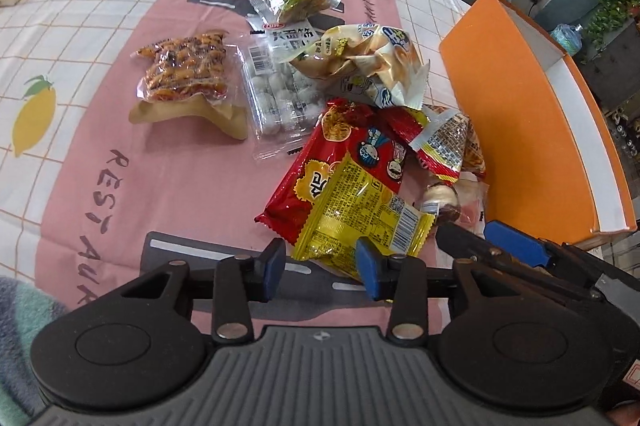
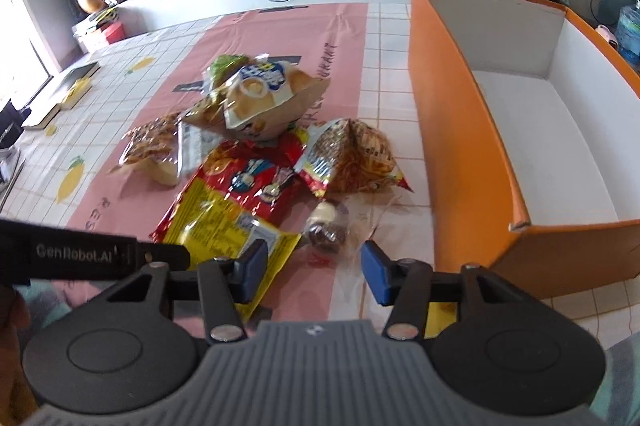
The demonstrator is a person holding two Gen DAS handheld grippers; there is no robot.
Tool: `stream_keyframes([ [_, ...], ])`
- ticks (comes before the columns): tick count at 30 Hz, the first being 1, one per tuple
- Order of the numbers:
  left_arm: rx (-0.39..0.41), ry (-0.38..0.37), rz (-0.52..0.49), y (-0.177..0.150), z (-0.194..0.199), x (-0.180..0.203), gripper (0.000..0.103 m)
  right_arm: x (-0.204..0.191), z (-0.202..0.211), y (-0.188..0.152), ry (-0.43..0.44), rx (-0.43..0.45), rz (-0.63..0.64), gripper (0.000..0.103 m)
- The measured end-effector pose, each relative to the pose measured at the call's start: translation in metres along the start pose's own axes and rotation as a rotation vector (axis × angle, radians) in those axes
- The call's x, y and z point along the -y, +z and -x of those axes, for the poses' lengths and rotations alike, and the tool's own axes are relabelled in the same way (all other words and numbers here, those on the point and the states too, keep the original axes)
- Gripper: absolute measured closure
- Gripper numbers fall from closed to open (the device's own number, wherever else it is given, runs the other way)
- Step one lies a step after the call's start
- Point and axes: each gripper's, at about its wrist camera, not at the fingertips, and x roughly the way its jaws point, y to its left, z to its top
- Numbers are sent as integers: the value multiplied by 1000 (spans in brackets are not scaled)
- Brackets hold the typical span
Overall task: Organize snacks
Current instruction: 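Grasp the yellow packet with the left tool while the right grasps the clear ball packet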
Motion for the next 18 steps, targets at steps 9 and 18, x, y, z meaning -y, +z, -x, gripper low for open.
stream_keyframes([
  [9, -26, -37, 42, 3, -17, -3, 45, 4, -27, 10, -41, 27, -34, 47],
  [18, -2, -86, 47, 4, -16, -4, 49, 13, -47, 6, -5, -20, -83, 63],
])
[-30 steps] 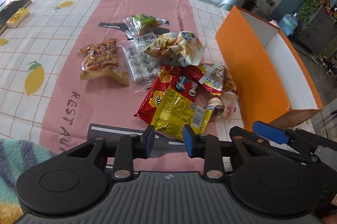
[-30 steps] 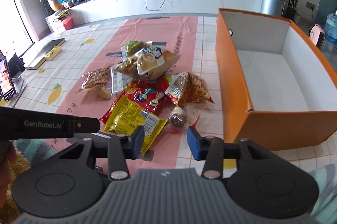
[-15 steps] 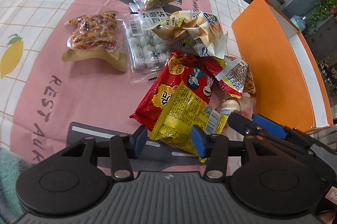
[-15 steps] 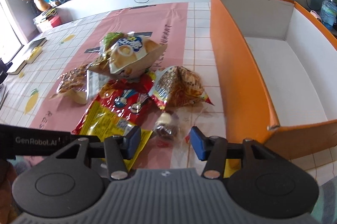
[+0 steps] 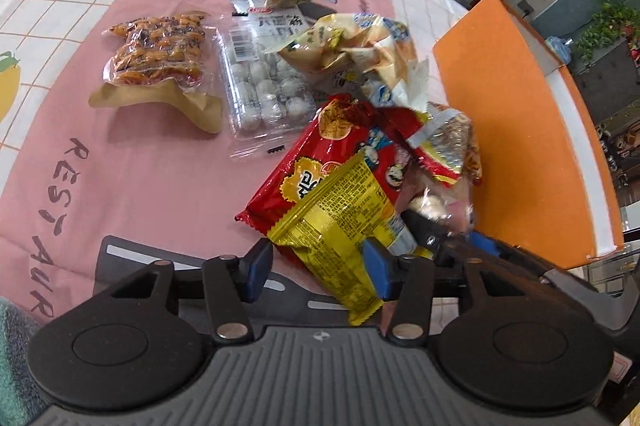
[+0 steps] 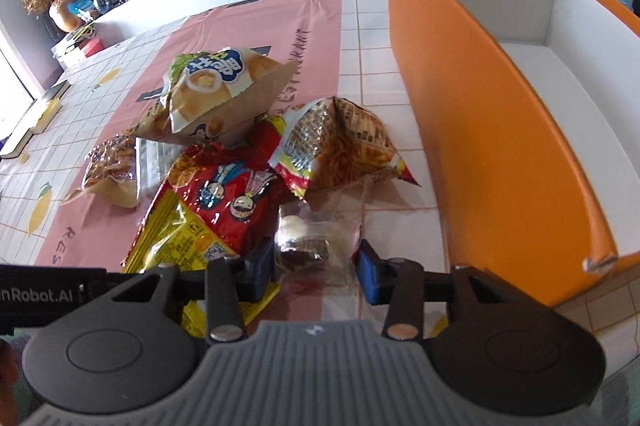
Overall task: Organize snacks
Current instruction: 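Grasp the yellow packet with the left tool while the right grasps the clear ball packet, then lift the yellow packet with the left tool while the right carries the ball packet boxward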
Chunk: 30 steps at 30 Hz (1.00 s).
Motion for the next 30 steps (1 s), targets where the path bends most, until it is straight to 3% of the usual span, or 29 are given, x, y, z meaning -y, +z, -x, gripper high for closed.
stream_keyframes([
  [6, 43, -93, -2, -4, 14, 8, 55, -2, 5, -8, 46, -24, -9, 63],
  [10, 43, -69, -34, -6, 15, 15, 58, 2, 8, -11, 58, -25, -30, 63],
  [15, -49, -15, 5, -9, 0, 9, 58, 9, 23, -17, 60, -10, -26, 63],
  [18, -86, -19, 33, -13, -7, 5, 50, 11, 33, -25, 69, -10, 6, 63],
  [30, -39, -26, 2, -23, 1, 22, 50, 11, 32, -49, 131, -31, 21, 63],
])
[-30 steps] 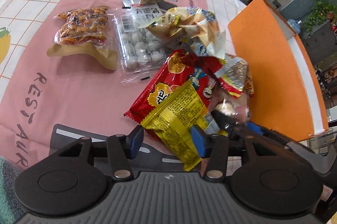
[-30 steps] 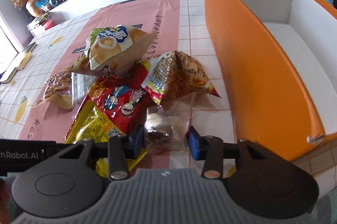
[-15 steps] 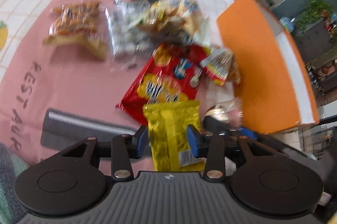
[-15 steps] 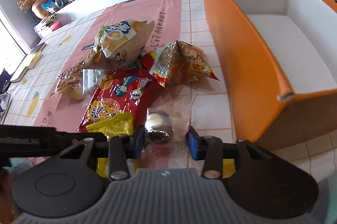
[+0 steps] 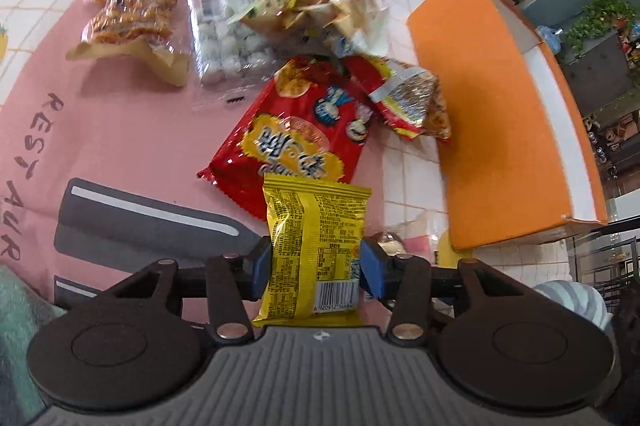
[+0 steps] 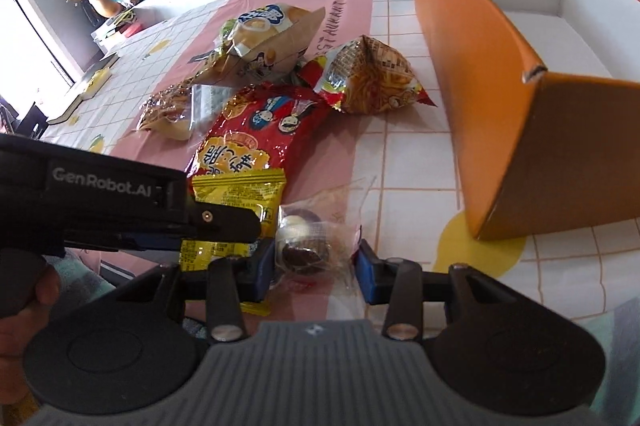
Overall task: Organize snacks
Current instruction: 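Lift the yellow packet with the left tool while the right carries the ball packet boxward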
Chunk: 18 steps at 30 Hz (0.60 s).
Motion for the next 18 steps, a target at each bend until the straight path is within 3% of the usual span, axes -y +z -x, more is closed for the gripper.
stream_keyframes([
  [6, 56, -85, -11, -7, 25, 6, 52, 7, -1, 0, 20, 12, -27, 63],
  [9, 52, -152, 20, -8, 27, 5, 71, 11, 0, 0, 34, 16, -47, 63],
  [10, 39, -171, 44, -7, 23, 6, 71, 13, 1, 0, 42, 15, -59, 63],
  [11, 37, -155, 54, -7, 19, 8, 71, 16, 2, 0, 47, 15, -71, 63],
  [15, 44, 39, -24, -9, 6, 24, 72, 21, 6, -3, 60, 14, -93, 63],
  [18, 19, 54, -38, -11, -1, 29, 71, 22, 7, -4, 69, 16, -89, 63],
])
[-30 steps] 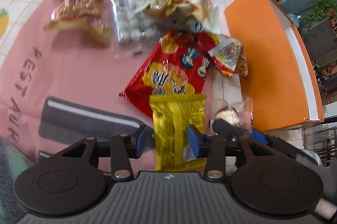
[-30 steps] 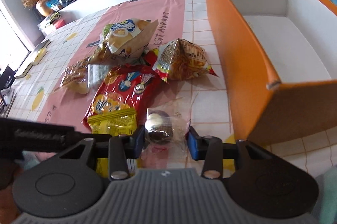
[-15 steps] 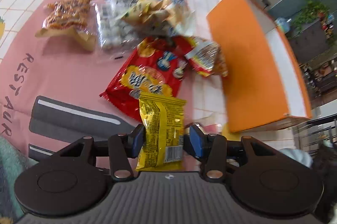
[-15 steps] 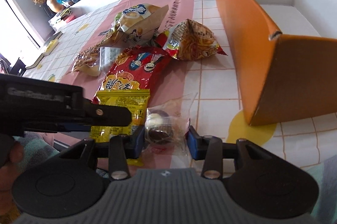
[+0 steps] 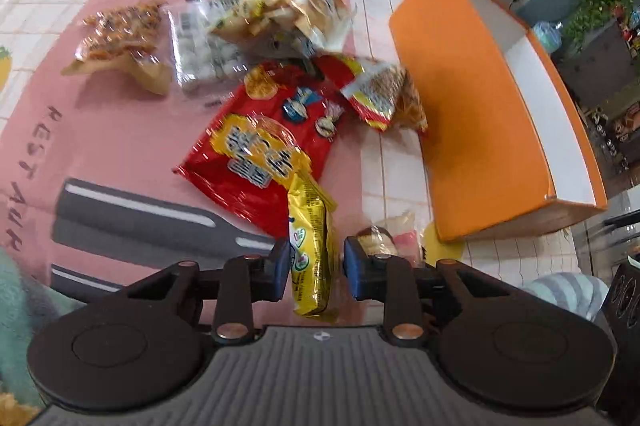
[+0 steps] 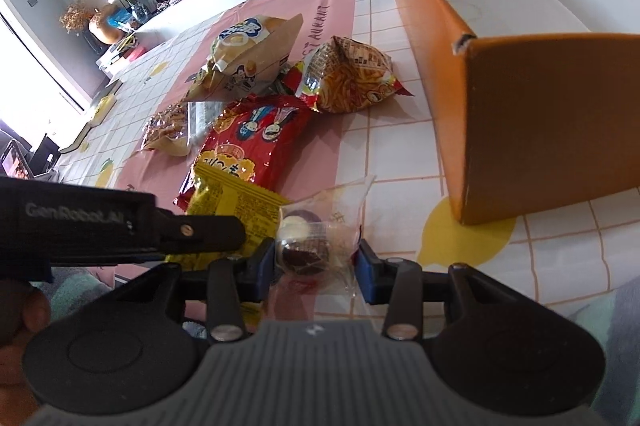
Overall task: Organize snacks
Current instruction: 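Lift the yellow packet with the left tool while the right carries the ball packet boxward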
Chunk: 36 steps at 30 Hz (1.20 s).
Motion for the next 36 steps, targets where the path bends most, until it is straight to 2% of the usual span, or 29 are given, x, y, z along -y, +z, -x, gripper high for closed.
stream_keyframes([
  [2, 5, 19, -6, -1, -2, 2, 72, 0, 0, 0, 4, 0, 6, 63],
  [3, 7, 40, -14, -2, -3, 2, 78, 1, 0, 0, 8, 0, 3, 63],
  [9, 50, 64, -39, -4, 4, 6, 92, 8, 3, 0, 28, -2, -13, 64],
  [19, 166, 94, -135, 13, 66, 35, 92, -5, 64, 23, 103, 116, 71, 65],
  [28, 195, 22, -255, 31, 88, 98, 92, 12, 129, 58, 51, 249, 128, 65],
  [36, 172, -52, -400, 46, 82, 171, 92, 64, 167, 97, -60, 226, 166, 65],
])
